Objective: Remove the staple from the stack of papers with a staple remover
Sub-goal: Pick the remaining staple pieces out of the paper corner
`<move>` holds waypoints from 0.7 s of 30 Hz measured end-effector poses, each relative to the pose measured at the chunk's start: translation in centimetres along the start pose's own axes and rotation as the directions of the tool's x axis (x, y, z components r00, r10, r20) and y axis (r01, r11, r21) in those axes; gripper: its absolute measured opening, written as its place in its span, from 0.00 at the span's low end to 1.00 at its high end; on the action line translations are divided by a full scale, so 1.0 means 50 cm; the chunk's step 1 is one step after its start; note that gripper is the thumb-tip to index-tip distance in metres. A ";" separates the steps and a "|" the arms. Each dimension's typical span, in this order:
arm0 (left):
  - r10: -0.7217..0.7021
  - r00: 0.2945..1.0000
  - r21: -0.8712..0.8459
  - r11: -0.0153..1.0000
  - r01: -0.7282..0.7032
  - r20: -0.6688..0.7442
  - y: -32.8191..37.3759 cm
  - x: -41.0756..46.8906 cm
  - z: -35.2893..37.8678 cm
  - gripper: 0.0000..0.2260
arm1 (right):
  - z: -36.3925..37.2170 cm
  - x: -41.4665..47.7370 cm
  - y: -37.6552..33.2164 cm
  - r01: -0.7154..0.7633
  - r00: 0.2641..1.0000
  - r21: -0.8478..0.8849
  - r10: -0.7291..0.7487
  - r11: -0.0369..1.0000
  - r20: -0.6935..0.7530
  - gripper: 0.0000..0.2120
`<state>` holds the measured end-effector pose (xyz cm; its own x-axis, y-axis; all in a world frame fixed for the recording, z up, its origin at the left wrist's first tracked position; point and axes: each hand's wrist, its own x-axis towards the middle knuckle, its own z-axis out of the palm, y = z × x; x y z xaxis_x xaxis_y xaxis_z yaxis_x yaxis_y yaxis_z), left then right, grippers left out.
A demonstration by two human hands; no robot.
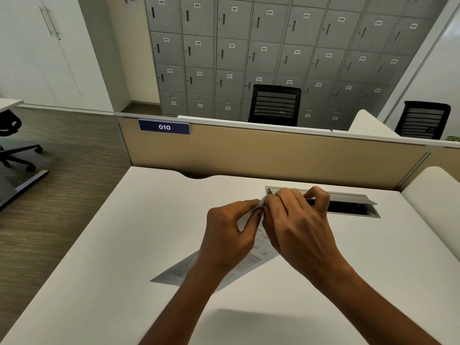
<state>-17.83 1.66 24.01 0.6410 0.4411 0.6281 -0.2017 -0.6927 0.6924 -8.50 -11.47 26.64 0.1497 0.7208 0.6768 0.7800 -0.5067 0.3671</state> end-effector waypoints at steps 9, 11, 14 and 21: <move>-0.184 0.976 -0.252 0.945 0.208 0.117 -0.020 0.009 -0.027 0.08 | 0.011 0.018 0.013 0.186 0.980 0.008 -0.185 0.983 -0.069 0.08; -0.217 0.962 -0.269 0.929 0.255 0.164 -0.022 0.012 -0.034 0.09 | 0.012 0.019 0.015 0.213 0.975 0.019 -0.211 0.977 -0.075 0.08; -0.250 0.947 -0.271 0.914 0.300 0.203 -0.026 0.016 -0.044 0.09 | 0.015 0.020 0.012 0.229 0.970 0.021 -0.227 0.973 -0.084 0.09; -0.232 0.966 -0.211 0.945 0.251 0.109 -0.024 0.019 -0.052 0.06 | 0.012 0.023 -0.008 0.170 0.985 -0.008 -0.171 0.985 -0.037 0.12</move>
<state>-18.91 4.41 24.72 0.7474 0.5249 0.4074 -0.1857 -0.4237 0.8866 -8.26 -10.14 26.90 -0.0080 0.7787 0.6273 0.7892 -0.3803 0.4822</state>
